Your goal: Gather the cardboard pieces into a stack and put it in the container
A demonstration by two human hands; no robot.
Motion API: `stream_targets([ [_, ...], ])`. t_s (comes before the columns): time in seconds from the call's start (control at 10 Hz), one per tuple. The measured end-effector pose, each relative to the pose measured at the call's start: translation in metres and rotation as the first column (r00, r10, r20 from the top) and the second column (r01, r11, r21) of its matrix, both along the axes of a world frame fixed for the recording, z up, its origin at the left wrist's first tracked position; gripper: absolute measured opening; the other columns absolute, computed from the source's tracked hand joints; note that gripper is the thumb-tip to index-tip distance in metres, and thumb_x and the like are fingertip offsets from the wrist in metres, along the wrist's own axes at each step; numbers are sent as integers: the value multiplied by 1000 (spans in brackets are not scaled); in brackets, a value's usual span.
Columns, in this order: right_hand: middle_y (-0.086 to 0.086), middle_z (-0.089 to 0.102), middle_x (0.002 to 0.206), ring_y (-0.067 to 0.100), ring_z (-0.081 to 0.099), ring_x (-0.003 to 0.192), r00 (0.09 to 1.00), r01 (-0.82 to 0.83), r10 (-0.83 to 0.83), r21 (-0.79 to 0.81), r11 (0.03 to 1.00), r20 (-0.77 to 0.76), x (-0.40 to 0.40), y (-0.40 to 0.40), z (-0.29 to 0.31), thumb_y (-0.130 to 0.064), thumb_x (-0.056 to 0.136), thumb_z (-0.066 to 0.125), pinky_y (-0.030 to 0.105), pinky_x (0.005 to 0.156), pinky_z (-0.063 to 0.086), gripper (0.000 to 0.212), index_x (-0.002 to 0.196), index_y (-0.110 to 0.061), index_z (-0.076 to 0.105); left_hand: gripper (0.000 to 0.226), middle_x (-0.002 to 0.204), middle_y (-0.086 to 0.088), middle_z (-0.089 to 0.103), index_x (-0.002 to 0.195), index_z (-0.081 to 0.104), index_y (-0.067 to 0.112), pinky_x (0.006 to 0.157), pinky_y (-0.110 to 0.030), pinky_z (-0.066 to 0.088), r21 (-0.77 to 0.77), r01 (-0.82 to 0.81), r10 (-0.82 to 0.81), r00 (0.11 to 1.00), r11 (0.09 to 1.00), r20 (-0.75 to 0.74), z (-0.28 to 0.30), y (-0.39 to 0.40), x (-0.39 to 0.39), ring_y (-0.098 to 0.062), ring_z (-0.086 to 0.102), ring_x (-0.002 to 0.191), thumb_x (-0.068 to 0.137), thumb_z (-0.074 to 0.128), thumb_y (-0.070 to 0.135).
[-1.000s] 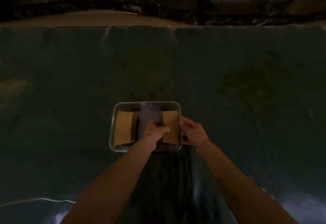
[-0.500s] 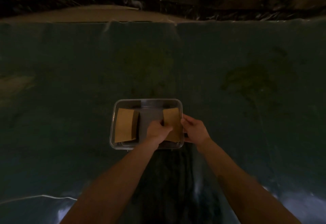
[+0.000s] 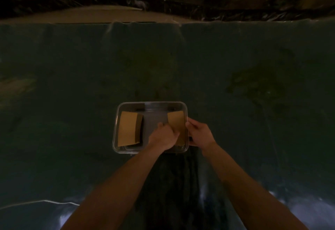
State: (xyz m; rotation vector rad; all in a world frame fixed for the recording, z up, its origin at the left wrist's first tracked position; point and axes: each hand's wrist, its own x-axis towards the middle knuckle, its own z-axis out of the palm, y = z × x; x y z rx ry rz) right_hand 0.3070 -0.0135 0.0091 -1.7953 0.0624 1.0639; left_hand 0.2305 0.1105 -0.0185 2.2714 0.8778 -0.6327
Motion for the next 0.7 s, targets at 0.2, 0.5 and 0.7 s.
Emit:
stream_targets([
  [0.2, -4, 69, 99, 11, 66, 84, 999, 37, -37, 14, 999, -18, -1, 0, -1, -23, 102, 47, 34, 70, 59, 32, 130, -30, 61, 29, 123, -11, 55, 105, 58, 17, 94, -39, 47, -53, 44, -44, 999, 998, 0, 4, 5, 0, -17, 58, 99, 101, 43, 41],
  [0.5, -1, 69, 110, 21, 66, 100, 997, 57, -56, -7, 998, 59, -7, -1, -4, -32, 98, 50, 47, 90, 57, 31, 127, -32, 63, 29, 124, -8, 62, 115, 58, 21, 98, -39, 45, -323, -122, 122, 992, 938, -19, 12, 21, -2, -19, 57, 106, 100, 44, 41],
  [0.7, 3, 70, 116, 19, 65, 103, 964, 50, -22, -98, 994, 265, -18, -6, 5, -41, 95, 50, 42, 94, 53, 38, 129, -27, 62, 47, 131, -7, 60, 133, 58, 18, 105, -44, 42, -271, -137, 163, 983, 953, 79, 33, 40, -22, -27, 55, 122, 98, 46, 47],
])
